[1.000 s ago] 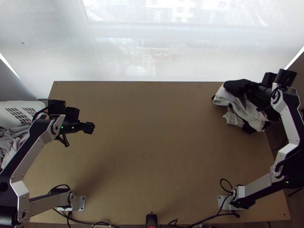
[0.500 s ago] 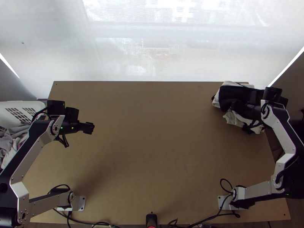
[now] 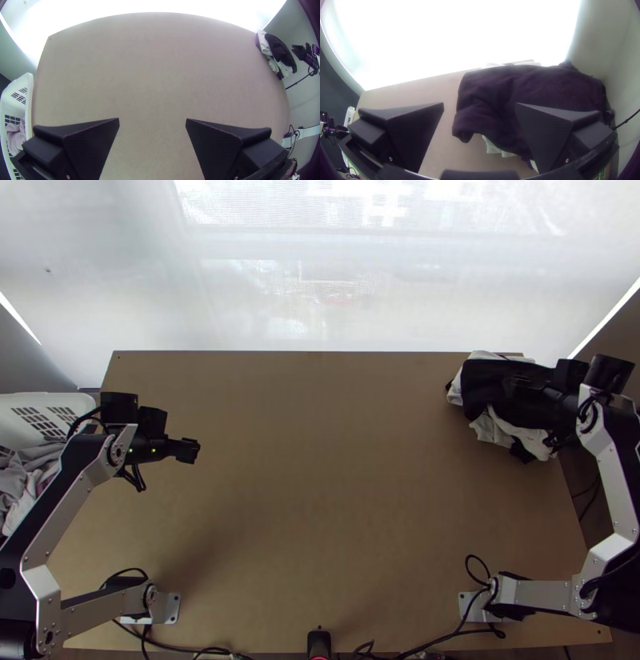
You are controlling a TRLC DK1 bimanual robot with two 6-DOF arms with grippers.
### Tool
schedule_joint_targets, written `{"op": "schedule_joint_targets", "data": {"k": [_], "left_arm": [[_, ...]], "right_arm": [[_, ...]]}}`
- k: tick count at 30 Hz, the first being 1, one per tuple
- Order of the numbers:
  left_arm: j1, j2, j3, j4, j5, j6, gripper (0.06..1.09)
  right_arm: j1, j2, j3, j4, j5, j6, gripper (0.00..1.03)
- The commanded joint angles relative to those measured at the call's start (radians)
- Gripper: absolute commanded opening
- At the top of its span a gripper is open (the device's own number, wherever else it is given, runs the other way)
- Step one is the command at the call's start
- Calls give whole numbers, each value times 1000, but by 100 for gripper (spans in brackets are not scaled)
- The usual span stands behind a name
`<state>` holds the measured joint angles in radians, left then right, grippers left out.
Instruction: Fold the t-shirt
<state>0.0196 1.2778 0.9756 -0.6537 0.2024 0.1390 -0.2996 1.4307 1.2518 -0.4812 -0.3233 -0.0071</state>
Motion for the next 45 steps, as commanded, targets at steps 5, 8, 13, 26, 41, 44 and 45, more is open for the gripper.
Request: {"op": "schedule_joint_targets", "data": {"k": [5,8,13,26,41,44,45], "left_arm": [[-3,-37,-31,-9,-1,-1,103],[3,-49,-40,-17,-3,4,103],[-3,-72,-64,-27,-1,-4,103],[-20,-143,-86,-50,-43,-30,103],[-75,-376,-107,85,-376,-68,103],[-109,-439,-118,81,-374,-104,103],[-122,-456,-120,63,-374,-107,103]], "right_arm": [[-15,240,81,92,-13,-4,99],[-18,316,83,124,-11,-21,99],[-26,398,52,130,-13,-40,99],[-53,344,-35,220,-13,-71,99],[31,-26,104,139,-11,36,99],[119,-113,23,144,87,21,99],[160,-145,-18,145,128,18,99]]}}
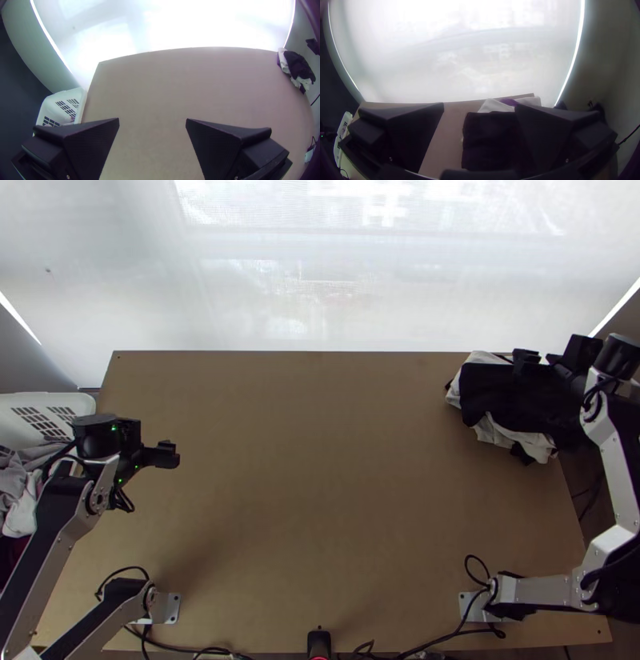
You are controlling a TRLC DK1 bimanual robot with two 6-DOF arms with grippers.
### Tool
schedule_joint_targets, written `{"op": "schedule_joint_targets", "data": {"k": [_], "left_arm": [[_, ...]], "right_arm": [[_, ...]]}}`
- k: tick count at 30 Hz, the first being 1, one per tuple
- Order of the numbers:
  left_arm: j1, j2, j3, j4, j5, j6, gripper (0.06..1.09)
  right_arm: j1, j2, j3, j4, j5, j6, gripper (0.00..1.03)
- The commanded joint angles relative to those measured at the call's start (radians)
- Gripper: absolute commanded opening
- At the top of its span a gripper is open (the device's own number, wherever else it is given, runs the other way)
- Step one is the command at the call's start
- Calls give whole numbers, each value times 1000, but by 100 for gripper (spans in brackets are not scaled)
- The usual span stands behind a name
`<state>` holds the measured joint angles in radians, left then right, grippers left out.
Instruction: Fold the t-shirt
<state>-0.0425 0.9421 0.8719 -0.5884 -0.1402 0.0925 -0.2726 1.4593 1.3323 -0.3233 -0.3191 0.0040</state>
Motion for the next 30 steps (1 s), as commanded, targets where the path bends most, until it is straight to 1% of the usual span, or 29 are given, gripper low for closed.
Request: {"op": "schedule_joint_targets", "data": {"k": [1,4,6,8,9,11,13,14,15,18,19,21,22,25,27,29,30], "left_arm": [[-73,-137,-17,-36,-32,-60,103],[-97,-183,-17,-139,-33,-56,103],[-97,-212,-17,-162,-35,-46,103],[-86,-241,-19,-162,-33,-57,103],[-79,-256,-27,-154,-33,-74,103],[-63,-295,-54,-125,-35,-91,103],[-40,-345,-77,-122,-33,-106,103],[-30,-373,-90,-114,-33,-116,103],[-14,-401,-105,-110,-33,-123,103],[53,-509,-163,-71,-36,-117,103],[70,-565,-197,-47,-36,-99,103],[93,-689,-284,24,-38,-33,103],[108,-753,-330,58,-38,-16,103],[194,-951,-464,128,-36,-8,103],[234,-933,-471,90,-35,-17,103],[245,-948,-511,91,-33,-45,103],[243,-945,-527,67,-33,-63,103]], "right_arm": [[176,-214,-148,-7,160,-7,99],[322,-352,-311,30,261,-85,99],[406,-427,-406,35,334,-91,99],[484,-496,-507,59,400,-72,99],[518,-539,-571,125,448,-44,99],[589,-616,-697,256,561,-39,99],[636,-669,-782,329,650,-19,99],[638,-695,-831,395,670,-19,99],[633,-721,-869,431,678,-21,99],[596,-781,-932,441,683,-9,99],[584,-803,-955,457,687,-9,99],[564,-846,-1007,498,753,-7,99],[559,-867,-1032,501,761,-2,99],[533,-961,-1090,483,761,-16,99],[498,-1030,-1091,398,759,25,99],[497,-1123,-1111,339,759,34,99],[506,-1206,-1141,323,759,33,99]]}}
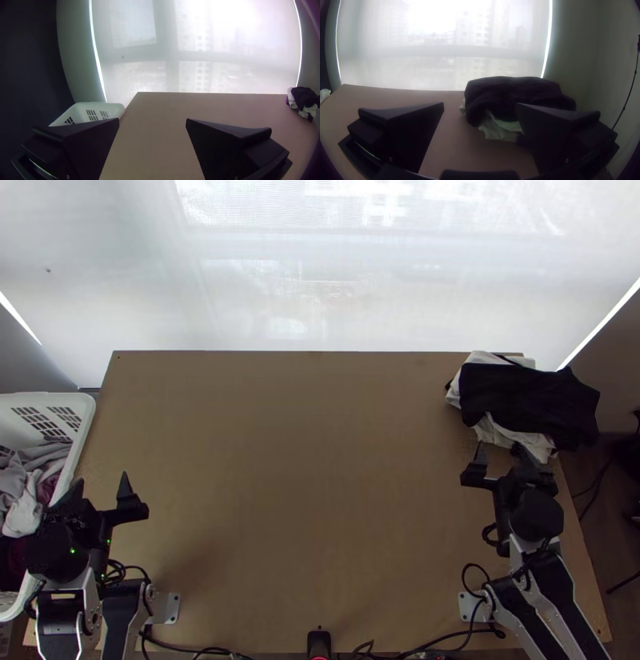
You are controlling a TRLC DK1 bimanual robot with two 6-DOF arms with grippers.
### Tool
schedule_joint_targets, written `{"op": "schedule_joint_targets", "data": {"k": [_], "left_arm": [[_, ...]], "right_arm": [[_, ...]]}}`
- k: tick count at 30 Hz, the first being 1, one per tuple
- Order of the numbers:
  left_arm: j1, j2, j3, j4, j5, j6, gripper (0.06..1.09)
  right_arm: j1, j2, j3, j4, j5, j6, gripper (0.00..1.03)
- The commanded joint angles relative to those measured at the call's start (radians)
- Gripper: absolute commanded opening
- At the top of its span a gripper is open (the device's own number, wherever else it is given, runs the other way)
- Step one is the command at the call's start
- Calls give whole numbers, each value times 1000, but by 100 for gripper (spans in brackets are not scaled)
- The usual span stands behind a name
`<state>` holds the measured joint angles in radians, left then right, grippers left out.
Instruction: Fold the t-shirt
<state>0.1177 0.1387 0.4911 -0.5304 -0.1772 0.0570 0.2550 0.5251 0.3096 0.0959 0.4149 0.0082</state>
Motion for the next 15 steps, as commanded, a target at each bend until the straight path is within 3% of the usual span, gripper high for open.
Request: {"op": "schedule_joint_targets", "data": {"k": [1,3,5,9,11,15], "left_arm": [[83,-143,-174,9,4,-34,103],[77,-140,-215,30,5,-55,103],[76,-139,-249,38,7,-88,103],[74,-139,-246,15,7,-100,103],[86,-142,-240,-13,7,-98,103],[117,-140,-240,-11,7,-98,103]], "right_arm": [[-20,-364,-152,-97,25,24,99],[4,-537,-214,-130,25,-11,99],[-34,-527,-211,-190,27,-45,99],[-83,-527,-214,-306,21,107,99],[-83,-527,-214,-354,16,237,99],[-118,-525,-216,-384,19,297,99]]}}
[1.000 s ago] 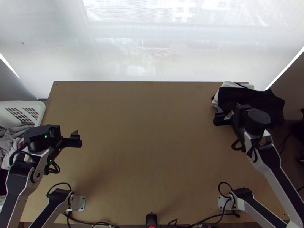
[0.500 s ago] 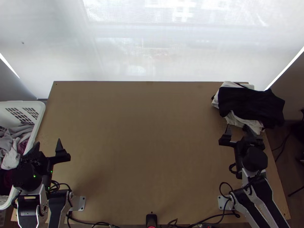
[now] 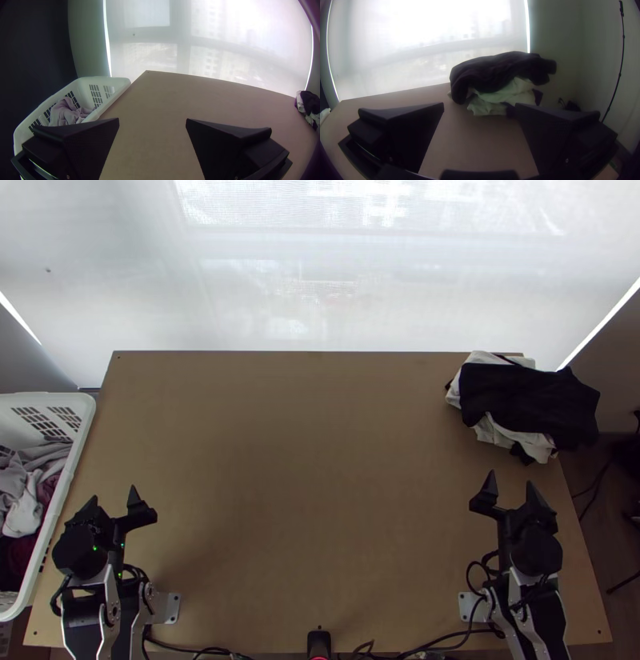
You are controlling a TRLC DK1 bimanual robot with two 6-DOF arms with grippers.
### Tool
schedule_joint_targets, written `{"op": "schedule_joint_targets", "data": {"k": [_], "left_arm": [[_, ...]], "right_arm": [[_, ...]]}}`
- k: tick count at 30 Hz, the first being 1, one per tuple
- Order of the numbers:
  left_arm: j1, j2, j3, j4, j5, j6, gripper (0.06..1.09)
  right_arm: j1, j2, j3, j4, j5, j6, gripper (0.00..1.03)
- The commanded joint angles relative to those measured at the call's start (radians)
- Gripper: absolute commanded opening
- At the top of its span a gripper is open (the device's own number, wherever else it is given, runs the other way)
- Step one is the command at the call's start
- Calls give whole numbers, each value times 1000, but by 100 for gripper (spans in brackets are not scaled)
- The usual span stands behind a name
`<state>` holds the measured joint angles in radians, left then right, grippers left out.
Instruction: Fold the t-shirt
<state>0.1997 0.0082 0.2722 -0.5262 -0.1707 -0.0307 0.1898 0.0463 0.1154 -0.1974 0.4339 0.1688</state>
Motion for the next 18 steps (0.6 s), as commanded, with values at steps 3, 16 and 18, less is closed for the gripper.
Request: {"op": "schedule_joint_targets", "data": {"k": [3,16,18], "left_arm": [[35,-11,-22,-17,0,-11,103],[35,-11,-21,-17,0,-11,103],[33,-11,-21,-17,0,-11,103]], "right_arm": [[-202,-48,-22,-91,-1,149,99],[-340,-46,-22,-117,0,216,99],[-342,-46,-22,-117,0,216,99]]}}
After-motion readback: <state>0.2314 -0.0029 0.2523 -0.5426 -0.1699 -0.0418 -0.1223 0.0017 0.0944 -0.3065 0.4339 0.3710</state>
